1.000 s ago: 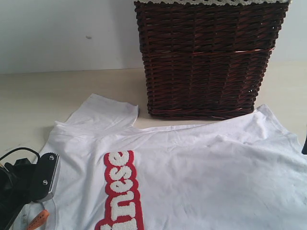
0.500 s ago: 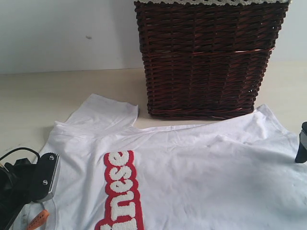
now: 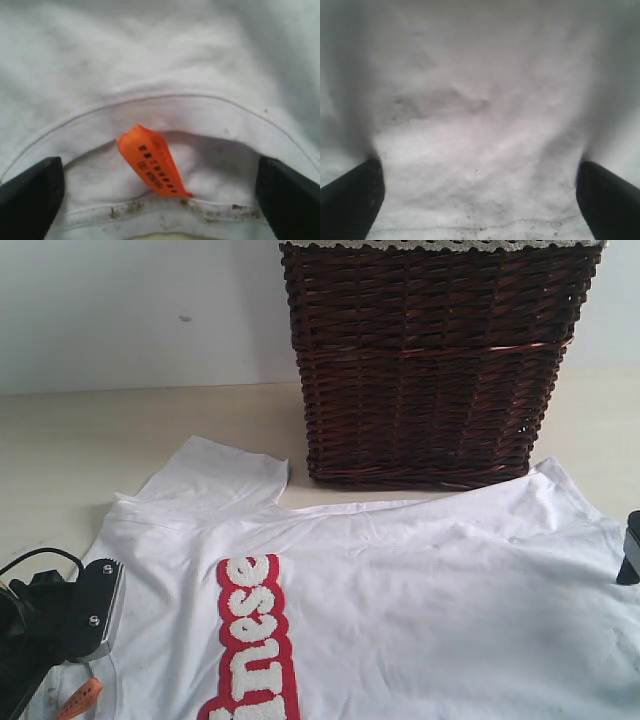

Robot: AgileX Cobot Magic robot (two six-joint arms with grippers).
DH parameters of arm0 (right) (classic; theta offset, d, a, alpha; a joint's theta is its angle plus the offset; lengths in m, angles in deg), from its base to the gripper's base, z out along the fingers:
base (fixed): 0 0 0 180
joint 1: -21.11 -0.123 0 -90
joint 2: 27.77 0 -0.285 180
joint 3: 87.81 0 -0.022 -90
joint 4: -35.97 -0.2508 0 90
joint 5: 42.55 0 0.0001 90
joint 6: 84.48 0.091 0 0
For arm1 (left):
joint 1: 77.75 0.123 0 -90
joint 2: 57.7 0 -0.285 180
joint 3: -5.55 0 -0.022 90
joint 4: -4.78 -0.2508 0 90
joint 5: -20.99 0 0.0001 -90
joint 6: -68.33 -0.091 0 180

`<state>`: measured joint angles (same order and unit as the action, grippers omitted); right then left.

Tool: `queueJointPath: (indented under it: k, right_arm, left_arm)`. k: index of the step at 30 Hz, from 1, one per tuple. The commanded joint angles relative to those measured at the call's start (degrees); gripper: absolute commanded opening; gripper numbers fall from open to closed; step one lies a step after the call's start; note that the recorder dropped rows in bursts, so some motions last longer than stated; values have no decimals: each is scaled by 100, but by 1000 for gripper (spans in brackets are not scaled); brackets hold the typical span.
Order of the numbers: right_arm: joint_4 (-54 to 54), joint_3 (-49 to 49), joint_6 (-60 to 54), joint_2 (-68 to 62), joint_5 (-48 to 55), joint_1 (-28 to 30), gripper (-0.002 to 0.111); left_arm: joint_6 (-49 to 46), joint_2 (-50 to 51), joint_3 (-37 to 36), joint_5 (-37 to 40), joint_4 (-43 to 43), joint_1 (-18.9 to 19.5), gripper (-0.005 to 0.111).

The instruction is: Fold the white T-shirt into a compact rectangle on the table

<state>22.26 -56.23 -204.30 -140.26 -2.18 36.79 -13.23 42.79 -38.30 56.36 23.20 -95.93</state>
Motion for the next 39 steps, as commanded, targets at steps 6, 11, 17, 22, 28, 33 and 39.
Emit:
queueJointPath:
  k: [6, 11, 17, 22, 28, 33, 39]
  right_arm:
    - [71, 583, -51, -269, -1401, 0, 47]
    - [71, 583, -51, -269, -1289, 0, 34]
    - [74, 583, -51, 260, -985, 0, 59]
    - [229, 583, -75, 828, -800, 11, 80]
    - [489, 568, -77, 866, -909, 11, 80]
    - [450, 118, 14, 866, -84, 11, 80]
    - [-210, -826, 311, 866, 1348, 11, 76]
  left_arm:
    - [16, 9, -7, -27, 50, -10, 104]
    - [16, 9, -7, -27, 50, -10, 104]
    - [16, 9, -7, -27, 50, -10, 104]
    - [16, 9, -7, -27, 50, -10, 104]
    - [16, 9, -7, -27, 50, -10, 104]
    - [16, 9, -7, -27, 50, -10, 104]
    - [16, 9, -7, -27, 50, -10, 104]
